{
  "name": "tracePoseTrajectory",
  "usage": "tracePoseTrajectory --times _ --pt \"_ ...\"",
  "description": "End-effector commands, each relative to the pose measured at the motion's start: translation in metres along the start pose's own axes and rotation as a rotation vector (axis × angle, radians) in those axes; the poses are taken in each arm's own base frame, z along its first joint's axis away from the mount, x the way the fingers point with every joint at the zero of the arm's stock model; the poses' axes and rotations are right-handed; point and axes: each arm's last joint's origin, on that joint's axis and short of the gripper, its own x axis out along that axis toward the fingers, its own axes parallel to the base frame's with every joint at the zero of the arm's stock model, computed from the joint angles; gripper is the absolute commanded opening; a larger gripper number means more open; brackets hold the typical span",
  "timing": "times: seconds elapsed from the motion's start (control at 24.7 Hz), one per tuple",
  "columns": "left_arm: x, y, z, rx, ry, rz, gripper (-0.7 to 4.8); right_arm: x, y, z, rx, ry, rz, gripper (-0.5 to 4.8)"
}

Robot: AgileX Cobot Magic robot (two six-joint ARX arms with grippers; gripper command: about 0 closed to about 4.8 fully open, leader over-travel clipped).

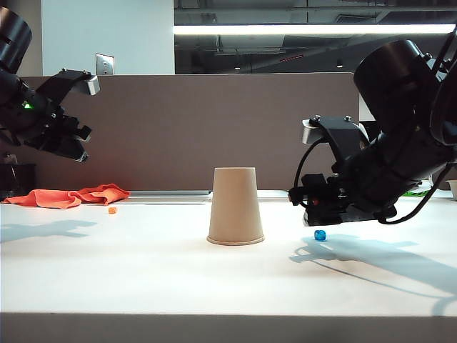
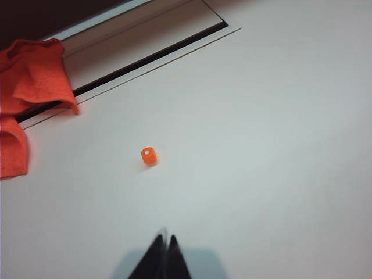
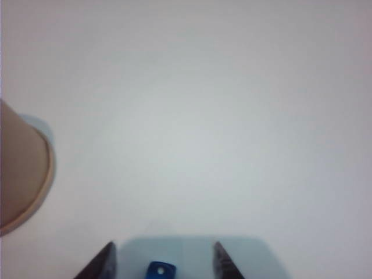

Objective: Throw the dice onto the paper cup, compare its value with the values of the other dice on the table, place the die with the higher value on the paper cup, and take no action if both dice have the same value.

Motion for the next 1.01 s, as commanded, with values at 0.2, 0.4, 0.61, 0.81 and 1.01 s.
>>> tracePoseTrajectory --times 0.2,0.4,0.61,0.81,1.01 --pt "-0.001 0.000 0.003 -0.002 -0.021 0.000 -0.05 0.000 -0.002 0.002 0.007 -0.018 -0.054 2.12" --pt "-0.001 0.000 0.003 -0.023 -0.022 0.000 -0.05 0.000 -0.002 0.003 0.007 -0.021 -0.058 2.12" --pt "-0.001 0.000 0.003 -0.023 -0.024 -0.004 -0.05 0.000 -0.002 0.005 0.010 -0.041 -0.057 2.11" --pt "-0.001 0.001 0.005 -0.019 -0.042 -0.002 -0.05 0.001 -0.002 0.007 0.011 -0.047 -0.057 2.11" --pt "-0.001 0.001 0.006 -0.016 -0.056 -0.010 -0.05 0.000 -0.002 0.015 0.025 -0.121 -0.045 2.12"
